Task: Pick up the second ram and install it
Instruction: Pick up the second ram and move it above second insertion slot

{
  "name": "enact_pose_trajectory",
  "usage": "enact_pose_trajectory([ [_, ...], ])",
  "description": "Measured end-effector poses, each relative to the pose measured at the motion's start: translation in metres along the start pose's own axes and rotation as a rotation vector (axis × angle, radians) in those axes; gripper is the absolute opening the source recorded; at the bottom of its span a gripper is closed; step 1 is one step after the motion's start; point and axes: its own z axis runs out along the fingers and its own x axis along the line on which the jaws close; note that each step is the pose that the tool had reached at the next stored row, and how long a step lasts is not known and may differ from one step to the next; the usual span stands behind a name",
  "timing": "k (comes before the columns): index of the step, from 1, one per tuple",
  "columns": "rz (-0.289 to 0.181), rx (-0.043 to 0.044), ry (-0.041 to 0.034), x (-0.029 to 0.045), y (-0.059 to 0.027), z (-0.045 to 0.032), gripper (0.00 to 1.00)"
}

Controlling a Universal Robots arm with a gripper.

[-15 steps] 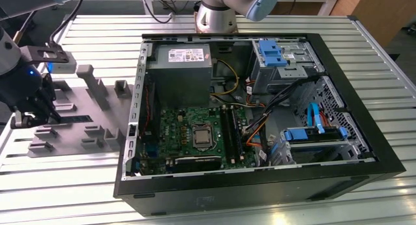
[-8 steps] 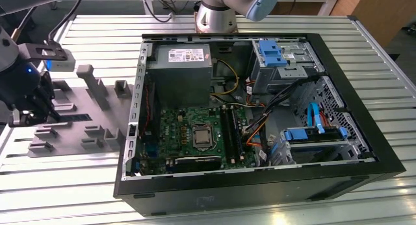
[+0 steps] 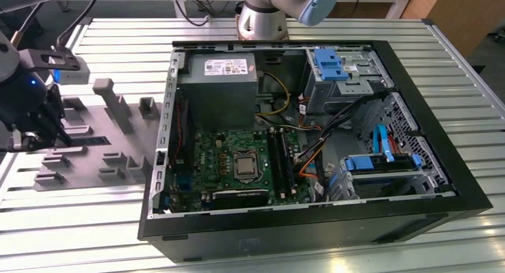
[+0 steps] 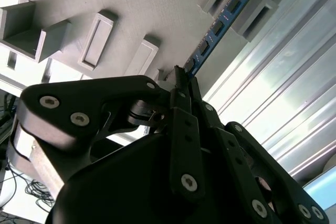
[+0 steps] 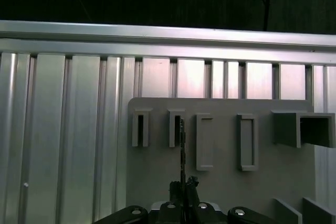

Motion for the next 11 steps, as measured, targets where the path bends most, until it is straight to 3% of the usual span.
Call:
enact_pose_trajectory([
  [11, 0.0, -0.0001, 0.0001, -0.0007, 0.0002, -0.0065, 0.14],
])
